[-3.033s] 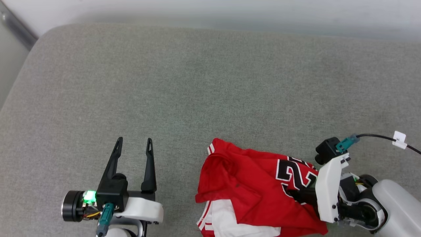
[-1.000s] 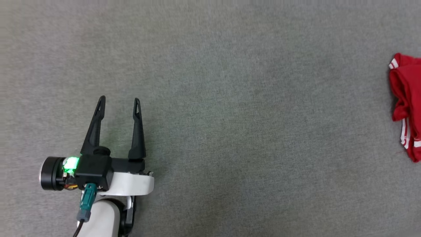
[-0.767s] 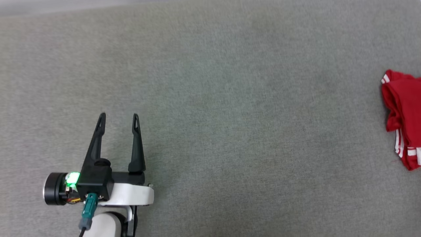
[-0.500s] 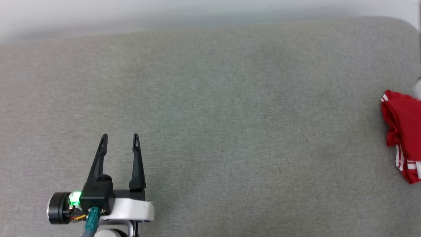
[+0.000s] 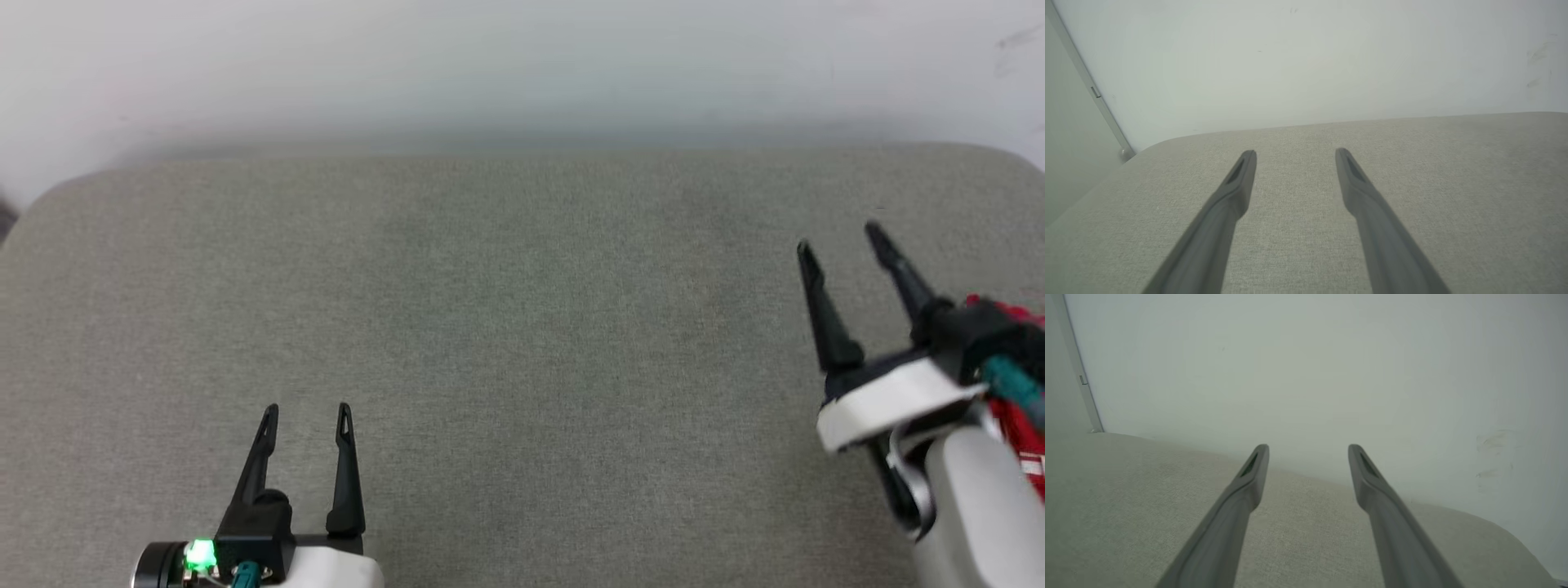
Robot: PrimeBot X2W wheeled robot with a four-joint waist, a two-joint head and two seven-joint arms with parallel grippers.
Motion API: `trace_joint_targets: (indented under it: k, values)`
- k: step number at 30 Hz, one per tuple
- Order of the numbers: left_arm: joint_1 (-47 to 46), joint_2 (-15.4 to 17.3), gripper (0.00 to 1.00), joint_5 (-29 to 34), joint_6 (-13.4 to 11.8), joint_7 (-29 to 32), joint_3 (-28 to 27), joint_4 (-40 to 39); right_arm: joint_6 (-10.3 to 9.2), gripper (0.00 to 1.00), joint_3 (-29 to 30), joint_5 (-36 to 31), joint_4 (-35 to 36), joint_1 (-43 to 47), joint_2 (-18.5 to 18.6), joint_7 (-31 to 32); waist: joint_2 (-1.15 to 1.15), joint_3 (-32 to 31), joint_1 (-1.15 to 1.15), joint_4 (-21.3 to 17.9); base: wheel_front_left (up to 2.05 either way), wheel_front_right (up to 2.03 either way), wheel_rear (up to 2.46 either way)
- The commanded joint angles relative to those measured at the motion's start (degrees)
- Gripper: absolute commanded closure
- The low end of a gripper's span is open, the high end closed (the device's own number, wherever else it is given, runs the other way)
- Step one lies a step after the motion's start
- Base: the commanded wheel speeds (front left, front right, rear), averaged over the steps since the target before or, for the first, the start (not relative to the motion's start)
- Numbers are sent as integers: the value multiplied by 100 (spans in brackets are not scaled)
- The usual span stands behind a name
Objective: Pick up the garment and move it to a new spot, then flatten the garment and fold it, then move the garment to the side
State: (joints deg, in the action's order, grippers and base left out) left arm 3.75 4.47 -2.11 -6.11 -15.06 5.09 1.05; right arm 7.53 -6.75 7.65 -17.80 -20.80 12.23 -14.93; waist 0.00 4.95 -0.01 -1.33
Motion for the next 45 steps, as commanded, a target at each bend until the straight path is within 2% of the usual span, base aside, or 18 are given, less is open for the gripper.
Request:
trace_joint_targets:
  k: [1,11,23,32,44,45]
  values:
    - [70,-23,0,22,4,-14,-6,8,-9,0,26,34,60,87,-44,-28,0,-79,1,22,0,0,0]
    - [414,-56,0,-15,9,-14,-22,43,-8,0,472,-30,1033,1658,-431,-22,0,-458,1,-16,0,0,0]
    - [641,-97,0,-77,99,-14,-36,-110,-7,0,991,-75,1903,2845,-850,-24,0,-603,1,49,0,0,0]
    - [676,-113,0,-70,174,-14,-108,-105,-7,0,1102,-44,2023,3216,-940,-23,0,-622,1,84,0,0,0]
    - [627,-125,0,10,237,-14,-166,-80,-7,0,1060,25,1912,3197,-948,-24,0,-591,1,97,0,0,0]
    - [640,-122,100,-10,221,1,-165,-81,-2,100,1065,25,1914,3187,-922,-16,0,-591,1,98,0,0,0]
